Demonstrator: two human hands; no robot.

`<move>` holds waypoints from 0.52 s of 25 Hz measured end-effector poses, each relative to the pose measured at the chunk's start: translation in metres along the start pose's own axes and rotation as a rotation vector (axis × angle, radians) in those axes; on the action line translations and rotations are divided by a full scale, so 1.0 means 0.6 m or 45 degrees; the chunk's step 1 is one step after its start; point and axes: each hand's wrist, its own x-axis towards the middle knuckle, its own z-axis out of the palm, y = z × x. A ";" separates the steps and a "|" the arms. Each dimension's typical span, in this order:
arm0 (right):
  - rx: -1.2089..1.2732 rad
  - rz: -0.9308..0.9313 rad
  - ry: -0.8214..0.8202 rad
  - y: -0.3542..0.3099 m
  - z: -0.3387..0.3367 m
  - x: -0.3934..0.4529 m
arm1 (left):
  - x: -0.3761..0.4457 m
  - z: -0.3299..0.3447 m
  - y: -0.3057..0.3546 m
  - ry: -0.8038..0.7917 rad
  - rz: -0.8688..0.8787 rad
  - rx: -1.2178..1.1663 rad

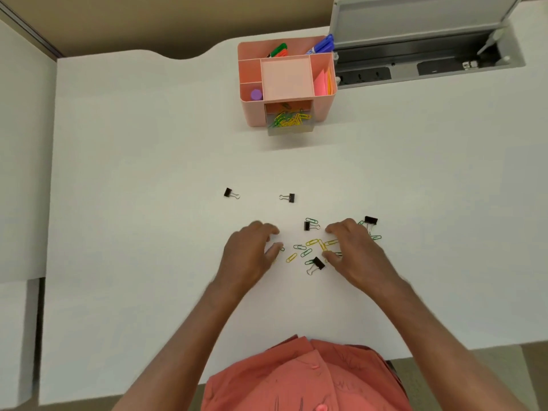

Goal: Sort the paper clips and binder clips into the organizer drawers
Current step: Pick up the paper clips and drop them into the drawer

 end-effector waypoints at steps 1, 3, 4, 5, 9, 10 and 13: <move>0.009 0.044 0.005 -0.005 0.002 0.002 | -0.020 0.010 -0.001 -0.018 -0.038 0.085; 0.086 0.090 0.003 -0.017 0.009 0.009 | -0.043 0.028 0.006 -0.076 -0.133 0.241; 0.121 0.088 -0.003 -0.025 0.014 0.010 | -0.051 0.036 0.012 -0.096 -0.168 0.278; 0.135 0.073 -0.008 -0.034 0.021 0.011 | -0.054 0.043 0.017 -0.101 -0.191 0.285; 0.083 -0.030 0.056 -0.059 0.060 0.011 | -0.042 0.053 0.038 -0.073 -0.225 0.216; 0.092 -0.060 0.096 -0.062 0.068 0.010 | -0.037 0.051 0.041 -0.069 -0.217 0.212; 0.093 -0.130 0.175 -0.064 0.085 0.009 | -0.018 0.048 0.041 -0.071 -0.217 0.195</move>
